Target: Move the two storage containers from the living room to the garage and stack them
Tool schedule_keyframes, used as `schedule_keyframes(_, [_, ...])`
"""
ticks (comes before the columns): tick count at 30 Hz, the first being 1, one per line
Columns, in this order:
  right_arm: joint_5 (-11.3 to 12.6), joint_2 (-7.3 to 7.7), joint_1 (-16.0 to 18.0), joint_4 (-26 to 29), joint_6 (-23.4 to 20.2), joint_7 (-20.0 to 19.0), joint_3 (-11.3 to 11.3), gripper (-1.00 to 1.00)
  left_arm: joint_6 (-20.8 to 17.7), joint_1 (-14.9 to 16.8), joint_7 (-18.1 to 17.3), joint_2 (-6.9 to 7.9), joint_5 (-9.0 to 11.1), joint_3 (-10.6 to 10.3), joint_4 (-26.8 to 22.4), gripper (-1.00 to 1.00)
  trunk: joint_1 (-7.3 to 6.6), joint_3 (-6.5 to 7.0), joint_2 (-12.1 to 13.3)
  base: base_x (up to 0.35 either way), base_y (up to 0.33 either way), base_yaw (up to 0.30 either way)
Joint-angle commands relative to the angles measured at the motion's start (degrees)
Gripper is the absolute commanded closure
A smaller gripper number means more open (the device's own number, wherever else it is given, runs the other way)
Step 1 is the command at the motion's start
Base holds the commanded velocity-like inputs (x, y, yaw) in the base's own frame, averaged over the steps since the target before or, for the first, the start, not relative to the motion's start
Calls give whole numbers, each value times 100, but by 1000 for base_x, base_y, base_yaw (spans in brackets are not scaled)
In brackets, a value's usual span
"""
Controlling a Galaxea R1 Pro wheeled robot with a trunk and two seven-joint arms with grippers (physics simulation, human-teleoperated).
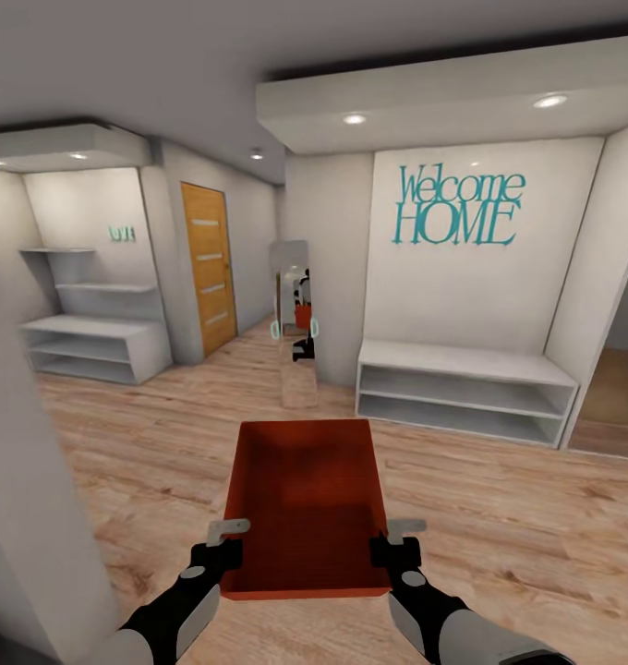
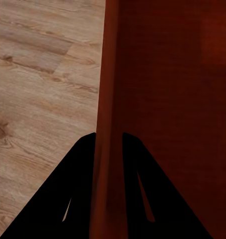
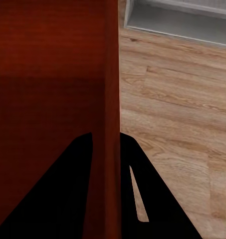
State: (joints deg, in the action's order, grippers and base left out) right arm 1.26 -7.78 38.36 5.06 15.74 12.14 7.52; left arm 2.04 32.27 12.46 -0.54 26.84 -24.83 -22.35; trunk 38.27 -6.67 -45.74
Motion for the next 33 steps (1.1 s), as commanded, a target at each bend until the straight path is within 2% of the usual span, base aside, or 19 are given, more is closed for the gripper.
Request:
schedule_keyframes(1, [-55, -91, 5, 3, -9, -36, -93, 100, 24, 8, 151, 1, 5, 64, 2, 100, 4, -9, -6, 322, 0, 0])
schedule_keyframes(25, [-55, -89, 5, 3, -12, -47, -93, 100, 25, 8, 151, -6, 5, 66, 2, 100, 4, -9, -6, 322, 0, 1])
schedule_keyframes(33, [-48, -84, 5, 3, -18, -53, -93, 100, 25, 8, 151, -2, 5, 66, 2, 100, 4, -9, -6, 322, 0, 196])
